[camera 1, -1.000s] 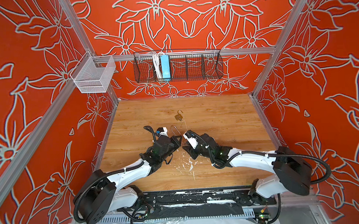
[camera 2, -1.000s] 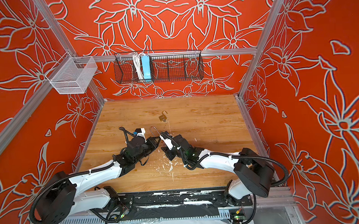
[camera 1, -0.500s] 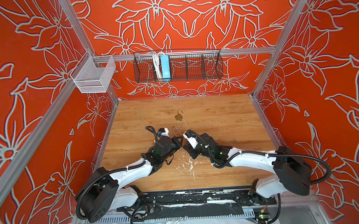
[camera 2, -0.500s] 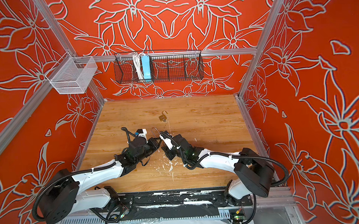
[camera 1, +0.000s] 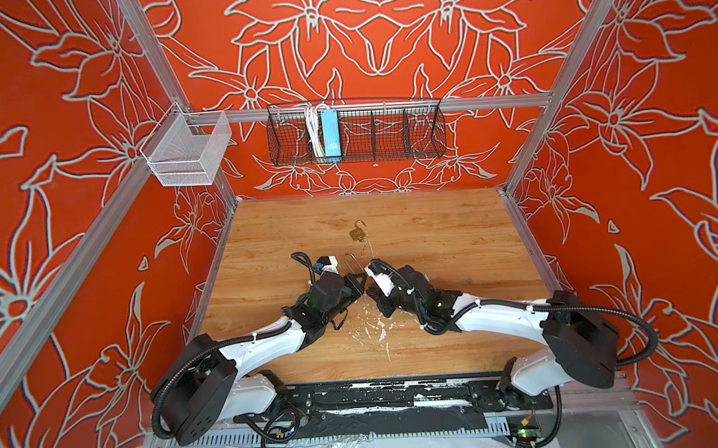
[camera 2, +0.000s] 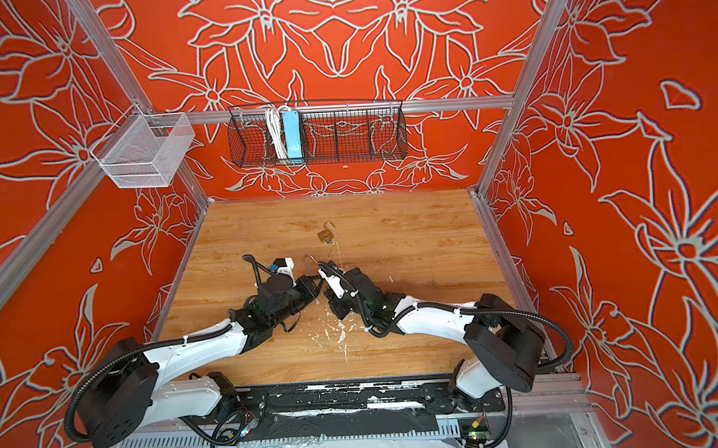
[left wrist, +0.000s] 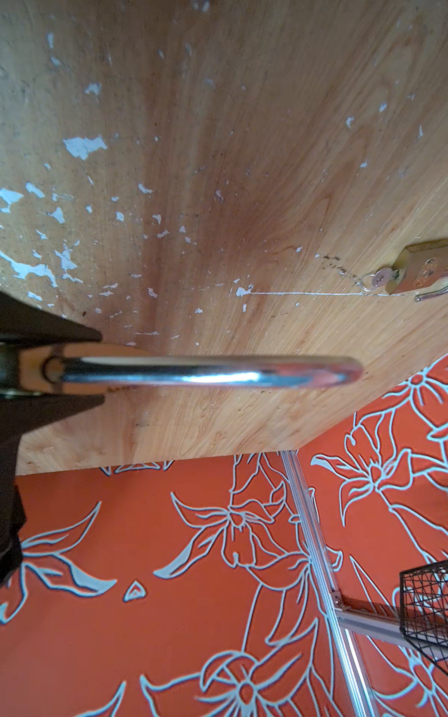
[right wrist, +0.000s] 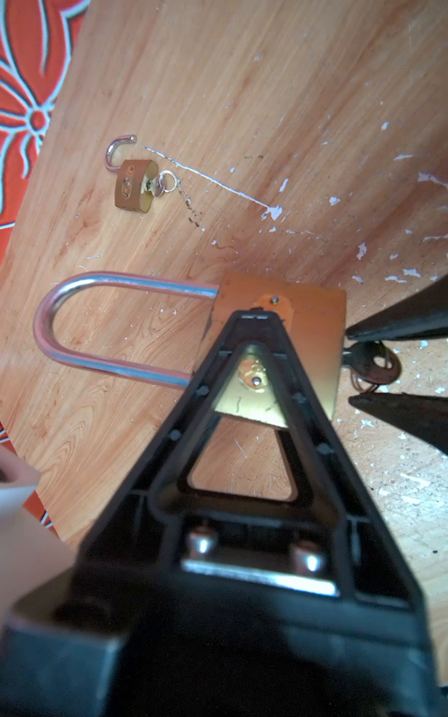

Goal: Unlock with the key

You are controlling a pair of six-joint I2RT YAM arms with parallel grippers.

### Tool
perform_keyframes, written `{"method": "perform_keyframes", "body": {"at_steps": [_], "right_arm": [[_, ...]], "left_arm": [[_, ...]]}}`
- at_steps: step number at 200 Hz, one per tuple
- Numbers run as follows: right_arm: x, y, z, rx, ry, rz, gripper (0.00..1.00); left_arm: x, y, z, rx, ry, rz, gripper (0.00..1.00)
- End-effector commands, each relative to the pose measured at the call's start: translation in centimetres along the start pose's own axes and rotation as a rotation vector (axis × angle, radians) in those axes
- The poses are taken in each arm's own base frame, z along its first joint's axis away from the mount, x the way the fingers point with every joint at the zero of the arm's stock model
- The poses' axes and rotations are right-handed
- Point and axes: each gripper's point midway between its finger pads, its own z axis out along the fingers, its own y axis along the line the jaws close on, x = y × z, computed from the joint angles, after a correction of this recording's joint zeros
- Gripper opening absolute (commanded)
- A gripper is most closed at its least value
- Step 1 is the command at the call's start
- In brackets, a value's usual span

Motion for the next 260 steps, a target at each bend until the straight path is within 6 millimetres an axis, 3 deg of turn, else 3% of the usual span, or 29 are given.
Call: {"method": "perform_keyframes", "body": {"at_steps": [1, 65, 129, 260], "right_arm": [[-0.71, 0.53, 0.16, -0.011, -0.007, -0.008, 0.23], [-0.75, 0.57, 0.15, -0.013, -0.006, -0.011, 0.21], [-0.97, 0.39, -0.06, -0.001, -0.018, -0.001, 0.12], [-0.96, 0.37, -0.17, -0.001, -0.018, -0.007, 0.09]], "left_arm": [[-1.35, -3.00, -0.44, 0.109, -0.053, -0.015, 0.00], [-1.35, -2.98, -0.49, 0.109, -0.054, -0.015, 0.00], [-1.40, -3.03, -0.51, 0.112, -0.056, -0.015, 0.00], [-1.45, -3.17, -0.62, 0.118, -0.058, -0.015, 0.00]]}}
